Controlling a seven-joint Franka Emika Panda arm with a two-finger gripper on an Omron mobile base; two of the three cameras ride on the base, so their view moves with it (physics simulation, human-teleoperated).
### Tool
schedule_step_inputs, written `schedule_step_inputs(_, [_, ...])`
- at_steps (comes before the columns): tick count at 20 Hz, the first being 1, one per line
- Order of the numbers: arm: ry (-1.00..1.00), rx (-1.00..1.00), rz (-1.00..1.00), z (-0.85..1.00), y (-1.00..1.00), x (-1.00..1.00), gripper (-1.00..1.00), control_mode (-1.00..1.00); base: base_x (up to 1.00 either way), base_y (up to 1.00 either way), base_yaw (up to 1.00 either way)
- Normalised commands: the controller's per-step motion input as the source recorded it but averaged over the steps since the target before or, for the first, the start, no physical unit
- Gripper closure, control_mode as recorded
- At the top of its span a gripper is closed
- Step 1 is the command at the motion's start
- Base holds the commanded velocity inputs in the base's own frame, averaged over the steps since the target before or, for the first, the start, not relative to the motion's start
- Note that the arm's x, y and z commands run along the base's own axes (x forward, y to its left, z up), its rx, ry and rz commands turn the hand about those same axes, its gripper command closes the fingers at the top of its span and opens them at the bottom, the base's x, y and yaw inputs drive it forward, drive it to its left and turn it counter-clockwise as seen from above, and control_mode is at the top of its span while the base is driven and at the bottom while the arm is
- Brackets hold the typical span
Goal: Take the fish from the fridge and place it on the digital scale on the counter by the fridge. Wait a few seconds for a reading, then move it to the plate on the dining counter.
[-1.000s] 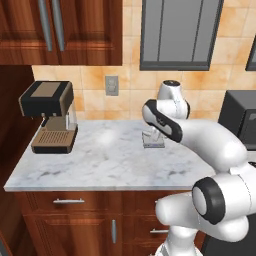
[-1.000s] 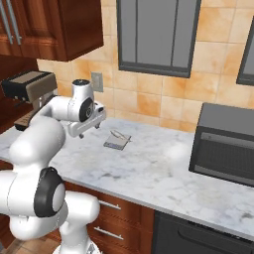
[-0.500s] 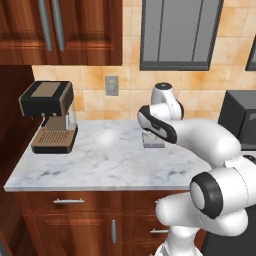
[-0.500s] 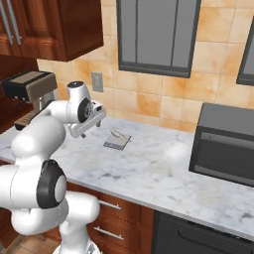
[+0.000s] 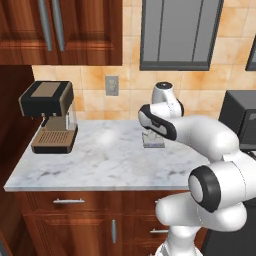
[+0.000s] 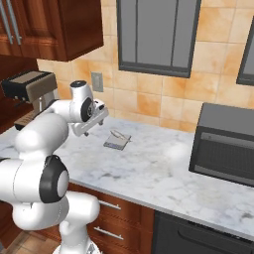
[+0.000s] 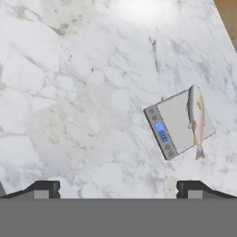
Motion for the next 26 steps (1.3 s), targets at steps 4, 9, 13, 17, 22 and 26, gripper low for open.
schedule_step_inputs(4, [0.00, 0.00, 0.00, 0.00, -0.08, 0.02, -1.00, -1.00, 0.00, 0.00, 0.00])
schedule_step_inputs(9, [0.00, 0.00, 0.00, 0.00, -0.02, 0.00, -1.00, -1.00, 0.00, 0.00, 0.00])
schedule_step_inputs(13, [0.00, 0.00, 0.00, 0.00, 0.00, 0.00, -1.00, -1.00, 0.00, 0.00, 0.00])
schedule_step_inputs(17, [0.00, 0.00, 0.00, 0.00, 0.00, 0.00, -1.00, -1.00, 0.00, 0.00, 0.00])
schedule_step_inputs(22, [0.00, 0.00, 0.00, 0.00, -0.01, 0.00, -1.00, -1.00, 0.00, 0.00, 0.00])
schedule_step_inputs(26, [0.00, 0.00, 0.00, 0.00, 0.00, 0.00, -1.00, -1.00, 0.00, 0.00, 0.00])
